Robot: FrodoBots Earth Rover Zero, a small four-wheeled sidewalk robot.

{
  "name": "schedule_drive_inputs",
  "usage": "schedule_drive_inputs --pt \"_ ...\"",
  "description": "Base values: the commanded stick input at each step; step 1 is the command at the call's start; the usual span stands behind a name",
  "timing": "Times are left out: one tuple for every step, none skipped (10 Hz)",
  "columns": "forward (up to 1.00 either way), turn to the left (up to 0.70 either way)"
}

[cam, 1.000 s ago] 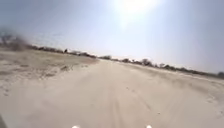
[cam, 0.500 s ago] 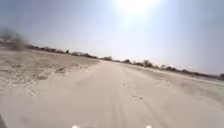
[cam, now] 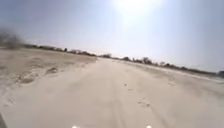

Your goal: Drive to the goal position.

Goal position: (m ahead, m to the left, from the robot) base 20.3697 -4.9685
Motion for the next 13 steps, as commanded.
schedule_drive_inputs --pt "0.7 0.0" --pt "0.7 0.0" --pt "0.7 0.0" --pt "0.7 0.0" --pt "0.7 0.0" --pt "0.7 0.0" --pt "0.7 0.0" --pt "0.7 0.0" --pt "0.7 0.0" --pt "0.7 0.0" --pt "0.7 0.0" --pt "0.7 0.0" --pt "0.7 0.0"
